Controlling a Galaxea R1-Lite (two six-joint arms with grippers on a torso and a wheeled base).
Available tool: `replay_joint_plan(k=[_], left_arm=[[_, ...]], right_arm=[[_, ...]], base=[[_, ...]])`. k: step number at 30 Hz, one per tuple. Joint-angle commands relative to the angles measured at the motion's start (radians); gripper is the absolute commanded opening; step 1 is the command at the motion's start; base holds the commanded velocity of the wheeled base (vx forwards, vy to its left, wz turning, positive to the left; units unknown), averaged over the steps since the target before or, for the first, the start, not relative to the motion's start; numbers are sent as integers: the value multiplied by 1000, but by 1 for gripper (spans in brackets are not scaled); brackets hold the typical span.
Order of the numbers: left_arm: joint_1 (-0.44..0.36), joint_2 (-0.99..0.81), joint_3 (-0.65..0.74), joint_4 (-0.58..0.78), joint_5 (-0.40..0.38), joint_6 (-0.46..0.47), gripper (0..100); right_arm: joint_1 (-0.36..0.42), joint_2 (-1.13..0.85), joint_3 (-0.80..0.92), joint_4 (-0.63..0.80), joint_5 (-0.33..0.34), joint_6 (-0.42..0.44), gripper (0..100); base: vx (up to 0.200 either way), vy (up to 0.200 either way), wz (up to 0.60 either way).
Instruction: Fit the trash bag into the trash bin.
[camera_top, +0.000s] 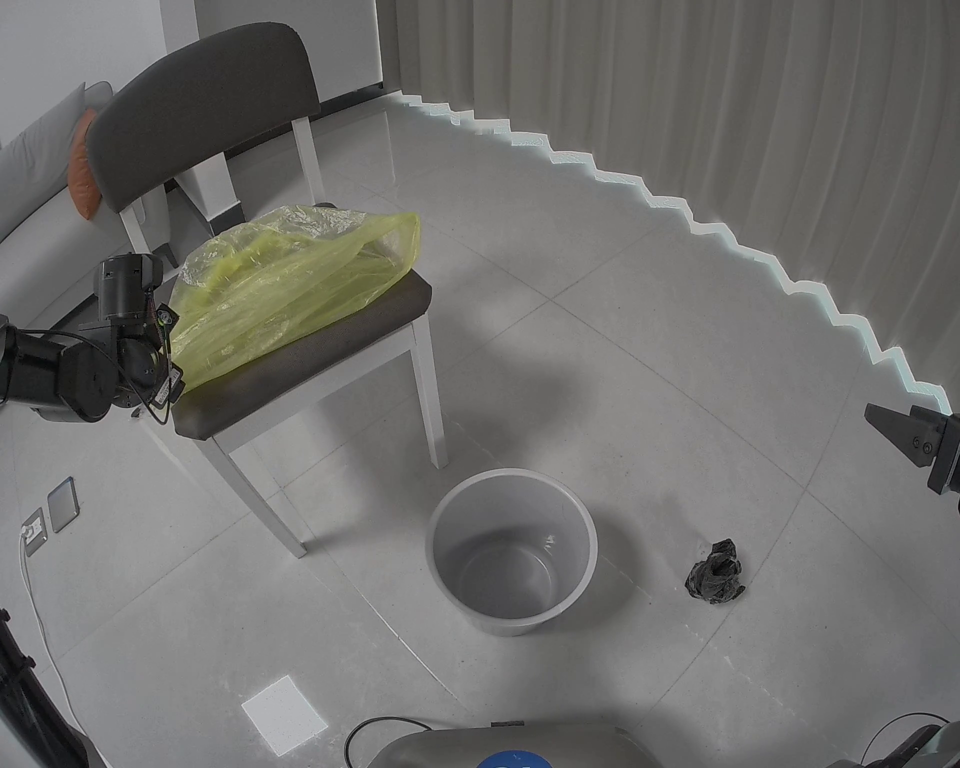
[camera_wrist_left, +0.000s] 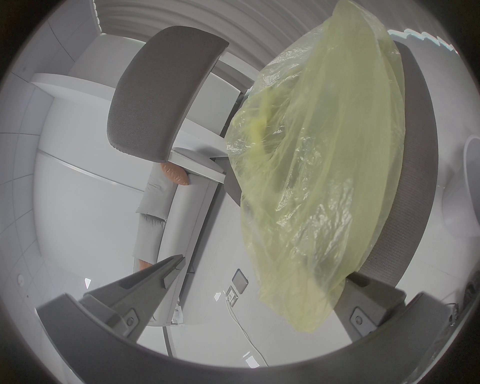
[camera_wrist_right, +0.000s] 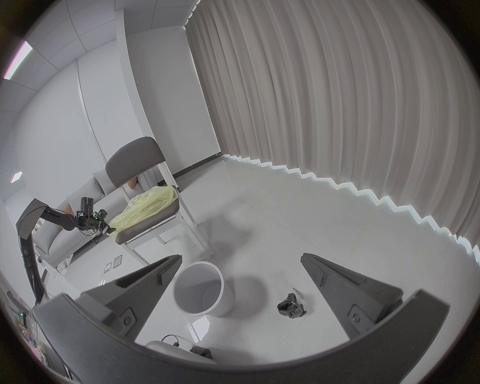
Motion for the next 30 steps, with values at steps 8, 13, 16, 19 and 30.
replay_joint_plan(k=[8, 13, 16, 19, 30], left_arm=[[1, -6, 1, 0, 2, 0, 0], [1, -11, 3, 0, 16, 0, 0], [1, -15, 3, 0, 16, 0, 0], [1, -17, 1, 0, 16, 0, 0], [-40, -129, 17, -3, -35, -1, 0]], right_arm=[[1, 0, 2, 0, 2, 0, 100], [1, 0, 2, 0, 0, -1, 100], [1, 2, 2, 0, 0, 0, 100], [1, 2, 2, 0, 2, 0, 100], [2, 3, 2, -5, 14, 2, 100]], base=[[0, 0, 0], [0, 0, 0], [0, 0, 0], [0, 0, 0], [0, 0, 0]])
